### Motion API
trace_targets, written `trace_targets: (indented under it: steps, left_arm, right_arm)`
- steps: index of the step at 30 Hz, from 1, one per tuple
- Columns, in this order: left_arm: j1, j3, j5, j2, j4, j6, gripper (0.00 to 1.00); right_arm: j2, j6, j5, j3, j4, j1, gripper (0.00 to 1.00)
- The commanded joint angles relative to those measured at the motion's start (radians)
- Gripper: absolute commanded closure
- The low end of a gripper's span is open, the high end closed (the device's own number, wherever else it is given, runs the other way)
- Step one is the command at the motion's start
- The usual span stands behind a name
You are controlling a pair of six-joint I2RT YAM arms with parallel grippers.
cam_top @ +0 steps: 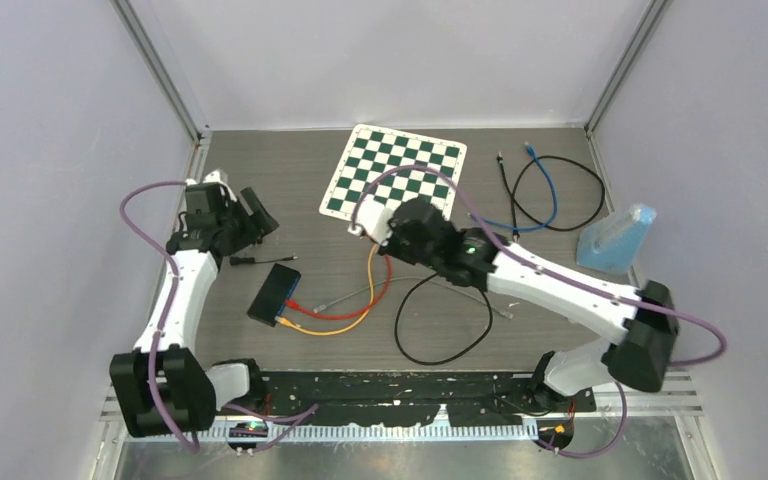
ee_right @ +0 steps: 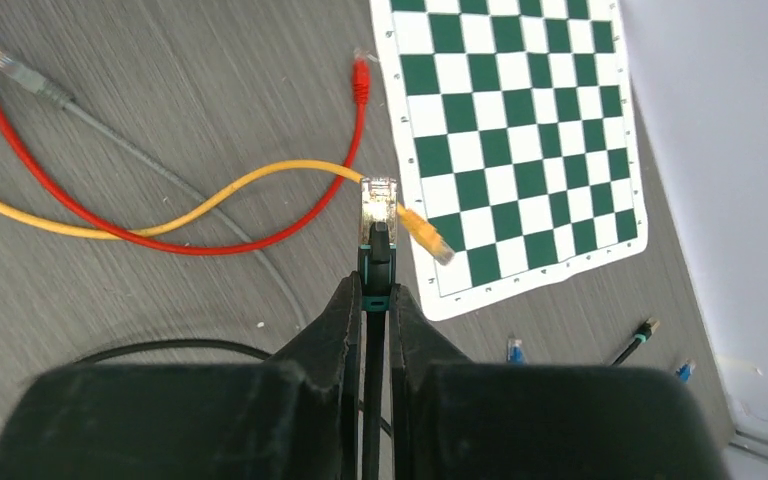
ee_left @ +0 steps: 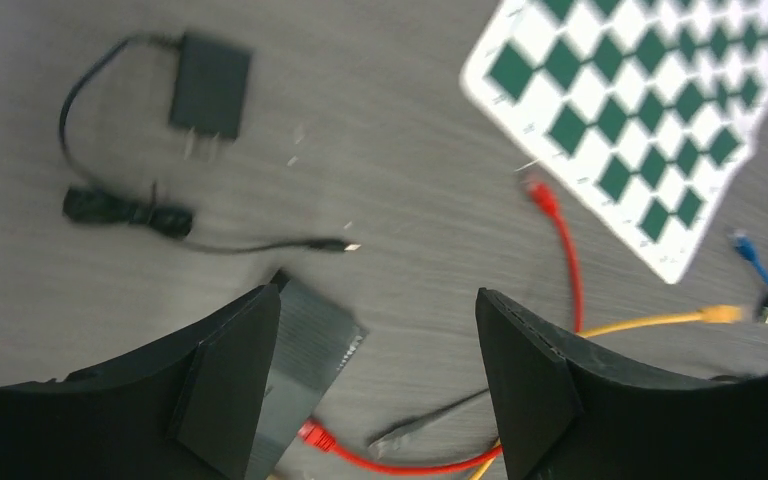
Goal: Insert the plug into the switch port
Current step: Insert the connector into the switch port.
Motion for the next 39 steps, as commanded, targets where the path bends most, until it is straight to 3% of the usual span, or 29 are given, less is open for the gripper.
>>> trace_targets:
  steps: [1,8,15,22,26,31,39]
  left_arm:
    - [0.046,-0.041,-0.015,0.077,-0.143,-0.048,0.27]
    - [0.111,-0.042,0.055,0.192,-0.140,-0.112,0.41]
    - [0.169,-0.080,0.036,0.202,-0.139,-0.119,0.41]
    - [0.227,-0.092,0.090,0.261,-0.147,-0.105,0.43]
    - [0.241,-0.072,0.079,0.291,-0.159,-0.086,0.55]
    - [0.243,-0.055,0.047,0.319,-0.182,-0.061,0.59]
    - [0.243,-0.050,0.040,0.345,-0.195,-0.042,0.78]
  right_arm:
    - [0.153,0.068,0.215,0.074,0.062,0.109,0.95]
    - [0.417,0.185,0.211,0.170,0.195,0.216,0.95]
    - [0.581,0.259,0.159,0.228,0.338,0.250,0.95]
    - [0.707,0.238,0.140,0.315,0.345,0.280,0.95]
    - [0.756,0.216,0.130,0.350,0.334,0.287,0.95]
    - [0.819,0.198,0.124,0.391,0.299,0.296,0.95]
    - [0.853,0.199,0.090,0.404,0.305,0.304,0.95]
